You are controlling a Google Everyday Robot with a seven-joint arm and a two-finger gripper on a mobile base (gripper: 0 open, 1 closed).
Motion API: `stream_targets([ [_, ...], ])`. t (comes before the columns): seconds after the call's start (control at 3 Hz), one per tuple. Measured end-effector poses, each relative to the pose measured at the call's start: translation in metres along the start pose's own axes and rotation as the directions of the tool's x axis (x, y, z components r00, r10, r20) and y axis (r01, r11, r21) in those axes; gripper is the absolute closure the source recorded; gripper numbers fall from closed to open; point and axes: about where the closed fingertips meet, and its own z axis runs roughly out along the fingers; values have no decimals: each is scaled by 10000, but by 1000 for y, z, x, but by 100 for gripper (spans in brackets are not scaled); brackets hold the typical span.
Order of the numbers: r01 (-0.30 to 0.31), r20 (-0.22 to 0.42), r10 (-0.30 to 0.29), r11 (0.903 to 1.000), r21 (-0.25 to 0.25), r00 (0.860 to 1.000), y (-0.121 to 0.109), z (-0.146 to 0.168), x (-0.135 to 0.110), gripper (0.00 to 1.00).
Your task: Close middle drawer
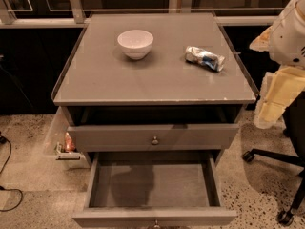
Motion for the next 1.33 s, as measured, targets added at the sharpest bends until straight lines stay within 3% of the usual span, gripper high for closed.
stream_targets([
  [0.67, 48, -81, -48, 10000, -38, 10000, 2, 6, 3, 0],
  [1.0, 8, 54, -4, 9966, -828, 10000, 23, 46, 26, 0],
  [1.33, 54, 61, -43, 9819, -1891, 10000, 67, 107, 56, 0],
])
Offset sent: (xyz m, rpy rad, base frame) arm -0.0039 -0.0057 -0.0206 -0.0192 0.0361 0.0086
